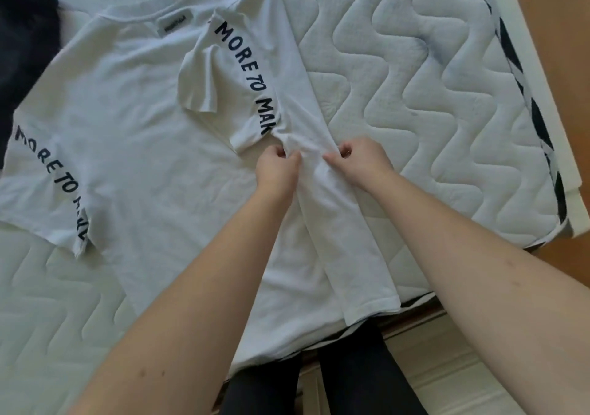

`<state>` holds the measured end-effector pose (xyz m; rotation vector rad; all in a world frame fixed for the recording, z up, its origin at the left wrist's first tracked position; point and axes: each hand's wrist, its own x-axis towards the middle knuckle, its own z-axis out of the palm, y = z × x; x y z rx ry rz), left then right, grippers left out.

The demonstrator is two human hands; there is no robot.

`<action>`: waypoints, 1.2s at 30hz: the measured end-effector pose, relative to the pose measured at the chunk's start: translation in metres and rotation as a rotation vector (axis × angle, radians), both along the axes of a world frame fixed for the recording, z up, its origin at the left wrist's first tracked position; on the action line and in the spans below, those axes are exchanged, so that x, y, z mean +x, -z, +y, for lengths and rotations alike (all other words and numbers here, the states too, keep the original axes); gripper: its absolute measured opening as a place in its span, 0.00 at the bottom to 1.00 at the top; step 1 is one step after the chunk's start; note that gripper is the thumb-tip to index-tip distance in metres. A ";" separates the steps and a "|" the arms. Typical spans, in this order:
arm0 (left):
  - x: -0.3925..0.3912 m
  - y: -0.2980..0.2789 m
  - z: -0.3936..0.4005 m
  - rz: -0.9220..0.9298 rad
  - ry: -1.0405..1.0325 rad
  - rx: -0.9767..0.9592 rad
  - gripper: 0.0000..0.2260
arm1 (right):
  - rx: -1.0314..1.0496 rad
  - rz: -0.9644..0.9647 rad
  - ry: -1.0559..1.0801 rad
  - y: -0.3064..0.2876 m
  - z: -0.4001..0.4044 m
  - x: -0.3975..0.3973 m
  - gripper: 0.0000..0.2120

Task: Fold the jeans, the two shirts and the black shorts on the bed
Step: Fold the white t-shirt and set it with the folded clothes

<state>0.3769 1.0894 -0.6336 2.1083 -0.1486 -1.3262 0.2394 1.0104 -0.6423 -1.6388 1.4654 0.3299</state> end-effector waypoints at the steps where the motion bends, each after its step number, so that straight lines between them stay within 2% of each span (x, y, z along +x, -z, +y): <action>1: -0.001 0.002 0.000 0.030 -0.028 -0.007 0.07 | 0.057 -0.029 -0.007 0.002 0.002 -0.004 0.13; 3: -0.003 0.003 0.002 0.065 -0.067 -0.026 0.10 | 0.126 -0.014 -0.041 0.005 0.008 -0.014 0.16; 5: -0.006 0.005 0.009 0.113 -0.109 -0.061 0.11 | 0.095 0.009 -0.032 0.006 0.015 -0.022 0.18; 7: -0.012 0.007 0.017 0.161 -0.126 -0.075 0.12 | 0.109 -0.015 -0.034 0.006 0.020 -0.030 0.13; 9: -0.021 0.008 0.029 0.177 -0.106 -0.073 0.13 | 0.227 -0.045 -0.070 0.002 0.028 -0.040 0.11; 11: -0.031 0.009 0.043 0.177 -0.067 -0.073 0.15 | 0.324 -0.065 -0.028 0.005 0.040 -0.052 0.15; 13: -0.042 0.010 0.060 0.188 -0.068 -0.078 0.15 | 0.276 -0.066 0.054 0.007 0.053 -0.066 0.17; 17: -0.065 0.013 0.091 0.245 -0.128 -0.082 0.14 | 0.131 0.034 0.062 0.005 0.078 -0.084 0.18; 21: -0.082 0.011 0.115 0.290 -0.115 -0.062 0.14 | 0.240 -0.077 0.137 -0.004 0.098 -0.103 0.10; 26: -0.106 0.010 0.145 0.387 -0.010 0.008 0.15 | 0.177 -0.016 0.128 -0.007 0.117 -0.130 0.14; 31: -0.140 0.010 0.169 0.419 0.016 0.137 0.15 | 0.249 0.039 0.050 -0.012 0.141 -0.151 0.11; 33: -0.152 0.007 0.172 0.439 0.016 0.176 0.13 | 0.214 0.061 0.120 -0.013 0.150 -0.164 0.09; 36: -0.165 0.002 0.174 0.485 0.029 0.214 0.18 | 0.180 0.014 0.224 -0.015 0.163 -0.181 0.09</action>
